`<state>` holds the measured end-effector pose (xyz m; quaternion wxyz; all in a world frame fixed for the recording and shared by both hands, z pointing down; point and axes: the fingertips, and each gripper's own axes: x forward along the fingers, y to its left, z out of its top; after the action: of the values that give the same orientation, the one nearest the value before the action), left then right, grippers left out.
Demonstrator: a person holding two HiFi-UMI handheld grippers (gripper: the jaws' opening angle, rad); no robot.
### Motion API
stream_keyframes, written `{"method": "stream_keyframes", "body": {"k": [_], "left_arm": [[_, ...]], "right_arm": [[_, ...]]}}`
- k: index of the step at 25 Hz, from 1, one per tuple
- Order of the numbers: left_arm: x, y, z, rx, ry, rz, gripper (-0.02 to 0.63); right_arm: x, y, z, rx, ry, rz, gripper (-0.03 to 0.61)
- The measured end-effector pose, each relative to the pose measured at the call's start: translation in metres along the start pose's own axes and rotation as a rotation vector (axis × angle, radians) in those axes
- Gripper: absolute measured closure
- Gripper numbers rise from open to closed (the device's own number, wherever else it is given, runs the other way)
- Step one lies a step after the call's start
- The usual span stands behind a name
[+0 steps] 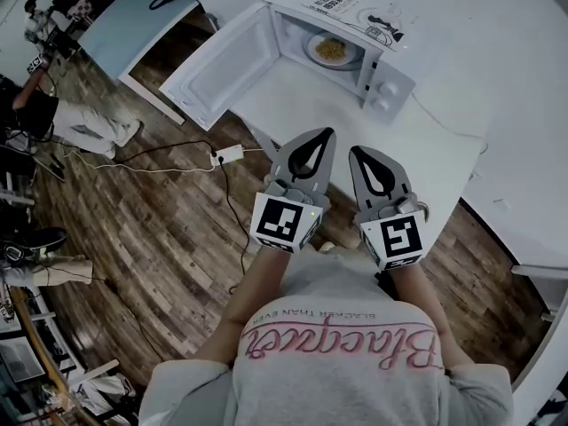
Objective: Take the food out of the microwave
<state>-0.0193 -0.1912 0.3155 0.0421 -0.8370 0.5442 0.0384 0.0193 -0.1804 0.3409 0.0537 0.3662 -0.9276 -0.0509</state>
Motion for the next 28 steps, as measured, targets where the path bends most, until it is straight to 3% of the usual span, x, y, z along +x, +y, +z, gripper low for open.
{"method": "stream_keyframes", "body": {"k": [9,14,28], "left_arm": [[0.018,0.02,-0.005,-0.001,0.009,0.01,0.607],[0.032,0.023,-0.015,0.0,0.033,-0.065,0.607],[0.089,0.088,-0.031,0.002,0.067,-0.133,0.606]], "right_arm": [[0.025,-0.011,-0.005,0.015,0.009,0.014,0.568],[0.042,-0.019,-0.008,0.034,0.02,0.002,0.568],[0.123,-0.049,-0.01,0.049,0.041,-0.056,0.568]]}}
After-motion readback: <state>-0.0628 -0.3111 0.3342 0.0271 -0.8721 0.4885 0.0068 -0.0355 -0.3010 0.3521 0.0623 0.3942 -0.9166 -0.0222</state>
